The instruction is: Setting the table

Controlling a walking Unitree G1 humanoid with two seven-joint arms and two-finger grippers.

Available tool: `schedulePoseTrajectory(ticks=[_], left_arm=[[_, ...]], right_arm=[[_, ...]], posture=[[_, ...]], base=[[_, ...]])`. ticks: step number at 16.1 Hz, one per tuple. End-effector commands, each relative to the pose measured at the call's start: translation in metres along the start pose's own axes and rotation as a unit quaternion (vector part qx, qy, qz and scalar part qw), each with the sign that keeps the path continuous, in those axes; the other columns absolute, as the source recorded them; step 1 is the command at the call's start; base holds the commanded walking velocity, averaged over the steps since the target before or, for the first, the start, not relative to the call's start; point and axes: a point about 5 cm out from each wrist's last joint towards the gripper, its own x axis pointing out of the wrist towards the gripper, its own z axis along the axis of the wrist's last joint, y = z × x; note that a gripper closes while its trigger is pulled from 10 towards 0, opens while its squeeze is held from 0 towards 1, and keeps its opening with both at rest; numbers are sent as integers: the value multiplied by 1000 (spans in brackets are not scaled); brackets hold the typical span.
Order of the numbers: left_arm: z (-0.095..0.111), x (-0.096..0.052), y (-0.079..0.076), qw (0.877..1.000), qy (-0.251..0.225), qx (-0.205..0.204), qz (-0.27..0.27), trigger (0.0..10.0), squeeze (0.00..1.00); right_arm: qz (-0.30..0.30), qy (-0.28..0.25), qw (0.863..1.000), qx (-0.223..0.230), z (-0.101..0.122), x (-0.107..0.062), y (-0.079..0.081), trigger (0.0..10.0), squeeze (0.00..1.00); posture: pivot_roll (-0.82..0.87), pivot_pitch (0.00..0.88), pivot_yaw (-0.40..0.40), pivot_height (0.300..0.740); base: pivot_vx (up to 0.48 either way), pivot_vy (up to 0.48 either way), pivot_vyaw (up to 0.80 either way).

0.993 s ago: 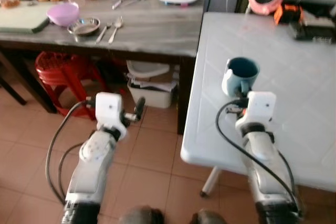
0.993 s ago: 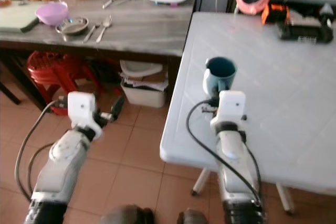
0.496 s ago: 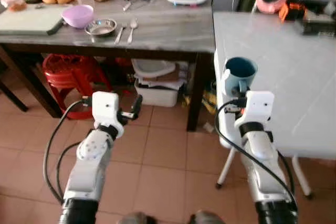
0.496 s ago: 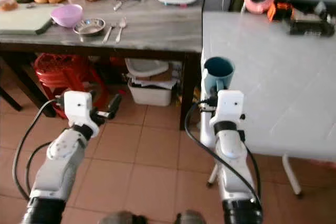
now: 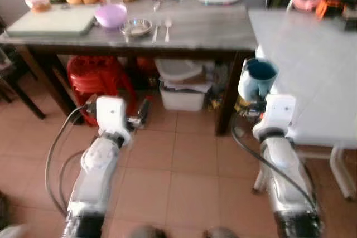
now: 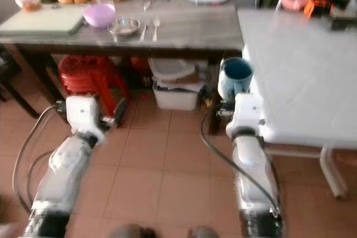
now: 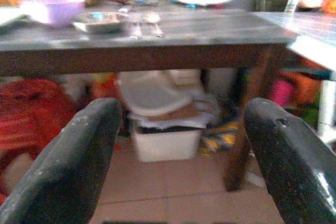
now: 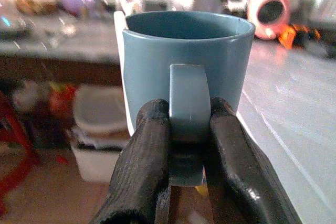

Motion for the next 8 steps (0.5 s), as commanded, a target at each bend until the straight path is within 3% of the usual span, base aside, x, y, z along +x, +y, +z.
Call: schedulePoseTrajectory(ticks=[1, 4, 7, 8], left_arm=[[2, -1, 8, 1000, -1, 15, 12, 10000, 0], [2, -1, 10, 1000, -3, 14, 15, 10000, 0], [4, 0, 14, 999, -14, 19, 36, 10000, 0], [4, -3, 22, 997, -22, 30, 67, 10000, 0]], right_arm=[[0, -16, 1000, 7, 8, 3, 4, 10000, 0], [-1, -17, 1000, 10, 8, 4, 4, 10000, 0], [5, -15, 1000, 16, 7, 2, 7, 10000, 0], [12, -13, 1000, 24, 6, -2, 9, 10000, 0]], posture=[[-5, 0, 48, 740], [-3, 0, 48, 740], [-4, 0, 34, 740], [-4, 0, 31, 740]], base=[[0, 428, 0], [95, 379, 0], [0, 0, 0], [0, 0, 0]])
